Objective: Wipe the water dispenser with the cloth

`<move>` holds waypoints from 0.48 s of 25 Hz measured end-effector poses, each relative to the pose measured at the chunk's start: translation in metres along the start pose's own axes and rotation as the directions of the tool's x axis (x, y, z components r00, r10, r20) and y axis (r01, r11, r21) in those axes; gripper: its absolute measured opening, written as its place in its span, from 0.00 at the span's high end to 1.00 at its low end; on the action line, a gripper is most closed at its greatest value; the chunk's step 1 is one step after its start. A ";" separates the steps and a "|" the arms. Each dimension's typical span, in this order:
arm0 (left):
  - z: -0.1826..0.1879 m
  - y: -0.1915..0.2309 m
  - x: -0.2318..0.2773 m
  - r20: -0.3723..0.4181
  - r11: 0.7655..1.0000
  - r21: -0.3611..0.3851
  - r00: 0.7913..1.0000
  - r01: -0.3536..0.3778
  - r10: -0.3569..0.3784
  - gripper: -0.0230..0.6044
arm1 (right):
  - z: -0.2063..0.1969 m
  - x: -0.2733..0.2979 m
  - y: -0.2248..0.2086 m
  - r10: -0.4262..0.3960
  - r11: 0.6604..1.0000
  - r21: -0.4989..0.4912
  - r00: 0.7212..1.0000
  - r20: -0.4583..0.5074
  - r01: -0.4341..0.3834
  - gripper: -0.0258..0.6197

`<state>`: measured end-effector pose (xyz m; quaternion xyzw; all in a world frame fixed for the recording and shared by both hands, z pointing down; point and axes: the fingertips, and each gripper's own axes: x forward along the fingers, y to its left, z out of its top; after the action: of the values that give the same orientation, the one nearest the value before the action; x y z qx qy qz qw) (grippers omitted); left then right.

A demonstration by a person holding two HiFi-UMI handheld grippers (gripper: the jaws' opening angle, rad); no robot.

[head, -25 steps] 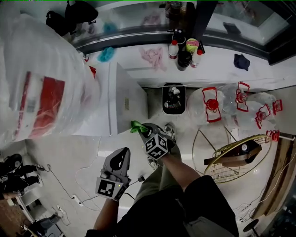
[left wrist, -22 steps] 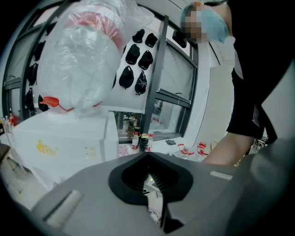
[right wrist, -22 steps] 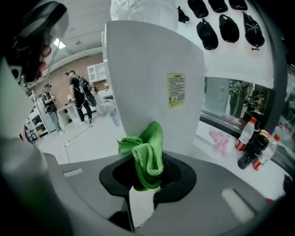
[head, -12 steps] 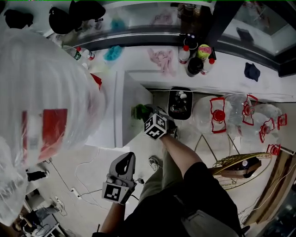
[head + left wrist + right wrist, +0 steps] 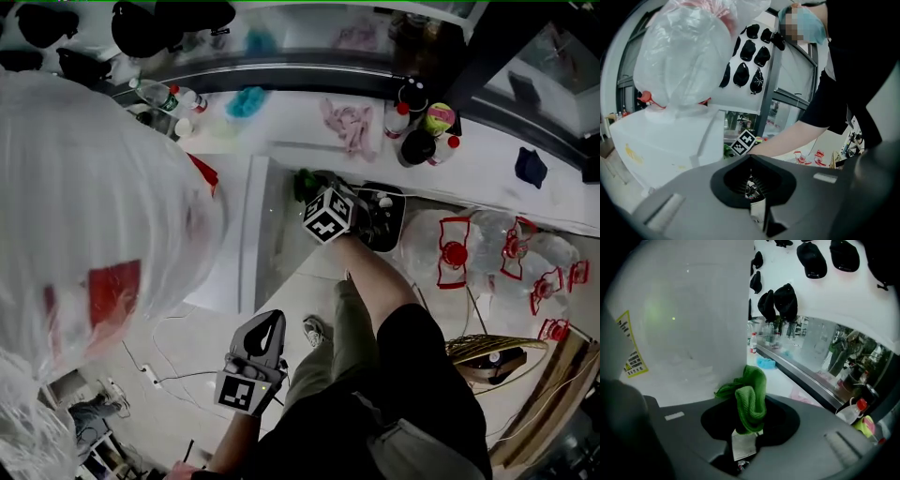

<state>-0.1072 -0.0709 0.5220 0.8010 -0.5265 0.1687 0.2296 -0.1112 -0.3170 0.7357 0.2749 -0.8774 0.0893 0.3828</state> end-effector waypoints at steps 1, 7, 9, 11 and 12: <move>0.000 0.000 0.000 0.001 1.000 0.001 1.000 0.001 -0.001 0.96 | 0.001 0.001 -0.004 -0.008 1.000 0.003 1.000 0.000 0.008 0.82; -0.001 -0.003 -0.005 0.002 1.000 0.015 1.000 0.017 -0.017 0.96 | 0.003 -0.004 -0.016 -0.061 0.998 0.017 0.998 0.005 0.061 0.82; -0.002 -0.005 -0.010 -0.001 0.999 0.021 1.000 0.026 -0.026 0.96 | 0.000 -0.012 -0.015 -0.081 0.996 0.028 0.997 0.011 0.081 0.82; -0.003 -0.007 -0.016 0.003 0.999 0.029 0.999 0.038 -0.038 0.96 | -0.005 -0.024 -0.013 -0.105 0.994 0.043 0.994 0.019 0.104 0.82; -0.003 -0.008 -0.019 0.005 0.999 0.034 0.999 0.043 -0.043 0.96 | -0.009 -0.031 -0.009 -0.116 0.992 0.051 0.993 0.024 0.114 0.82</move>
<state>-0.1073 -0.0514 0.5134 0.8163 -0.5070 0.1701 0.2181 -0.0836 -0.3089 0.7193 0.3356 -0.8628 0.0851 0.3684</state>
